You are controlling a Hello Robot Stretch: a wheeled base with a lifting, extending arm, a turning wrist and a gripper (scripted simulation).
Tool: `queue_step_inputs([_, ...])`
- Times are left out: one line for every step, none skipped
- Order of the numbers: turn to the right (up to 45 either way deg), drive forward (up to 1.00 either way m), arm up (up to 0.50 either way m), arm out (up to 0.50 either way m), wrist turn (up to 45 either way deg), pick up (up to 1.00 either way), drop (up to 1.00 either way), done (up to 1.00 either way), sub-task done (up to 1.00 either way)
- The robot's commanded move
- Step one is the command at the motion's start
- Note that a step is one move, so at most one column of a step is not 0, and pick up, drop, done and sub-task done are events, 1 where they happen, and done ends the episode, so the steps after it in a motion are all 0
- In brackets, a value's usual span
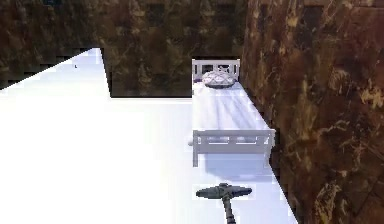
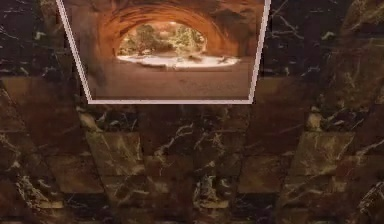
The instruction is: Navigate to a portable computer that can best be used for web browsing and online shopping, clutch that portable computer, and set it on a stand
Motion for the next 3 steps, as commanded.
queue_step_inputs([-45.0, 0.0, 0.0, 0.0, 0.0, 0.0, 0.0, 0.0, 0.0])
queue_step_inputs([0.0, 0.75, 0.0, 0.0, 0.0, 0.0, 0.0, 0.0, 0.0])
queue_step_inputs([-42.0, 0.0, 0.0, 0.0, 0.0, 0.0, 0.0, 0.0, 0.0])
